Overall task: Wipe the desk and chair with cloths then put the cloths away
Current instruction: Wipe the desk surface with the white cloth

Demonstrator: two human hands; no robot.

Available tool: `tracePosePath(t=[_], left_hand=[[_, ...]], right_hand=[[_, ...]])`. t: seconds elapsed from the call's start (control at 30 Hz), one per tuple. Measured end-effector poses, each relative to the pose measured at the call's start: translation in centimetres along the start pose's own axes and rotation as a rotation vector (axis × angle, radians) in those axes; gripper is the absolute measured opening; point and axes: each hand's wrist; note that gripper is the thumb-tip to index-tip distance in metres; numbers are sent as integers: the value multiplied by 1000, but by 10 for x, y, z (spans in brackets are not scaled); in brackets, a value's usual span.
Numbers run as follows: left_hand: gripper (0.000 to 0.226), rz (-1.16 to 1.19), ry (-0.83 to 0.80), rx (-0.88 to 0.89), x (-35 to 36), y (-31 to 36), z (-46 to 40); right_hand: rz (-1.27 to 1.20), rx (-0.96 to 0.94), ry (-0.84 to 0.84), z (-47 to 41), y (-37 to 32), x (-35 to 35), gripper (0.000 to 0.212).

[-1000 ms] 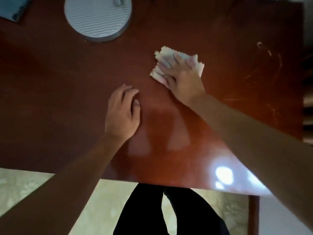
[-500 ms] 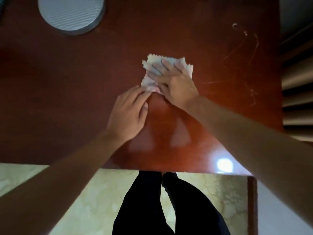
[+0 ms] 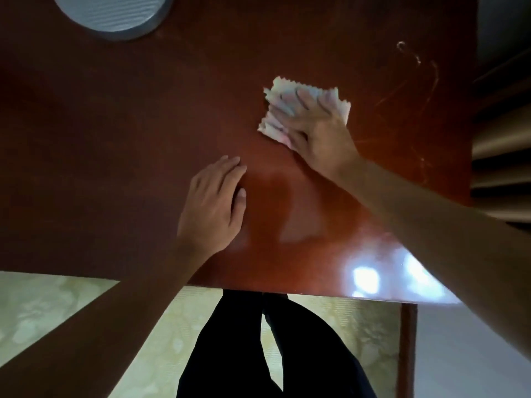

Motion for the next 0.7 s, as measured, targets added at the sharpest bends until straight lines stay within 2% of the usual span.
tracePosePath(t=[0.13,0.2,0.3,0.43,0.5,0.6,0.7], left_hand=[[39,-27,4,-11,2,0,2],[39,-28,15,-12,2,1,1],[38,-24,32,2,1,2,1],[45,52,50,-49,-2,1,0],[48,91,98,-113,-3,2,-2],[50,127,152,-199,-3,1,-1],[50,130,135,-192,-4,3,-1]], right_hand=[[-45,-116,-41,112,-53,13,41],[-65,-214,-69,144,-57,12,35],[-54,-277,-135,108,-30,0,36],[37,-52,-6,2,-9,-3,46],[27,-11,0,-11,-14,0,46],[6,-216,-59,73,-61,20,50],[-101,-347,-136,166,-108,26,46]])
Point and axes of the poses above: each hand's wrist, its own z-axis away from the middle knuckle, its own x-axis out of the palm, y = z × x, and after that the axes turned 2 degrees about -y, right-handed
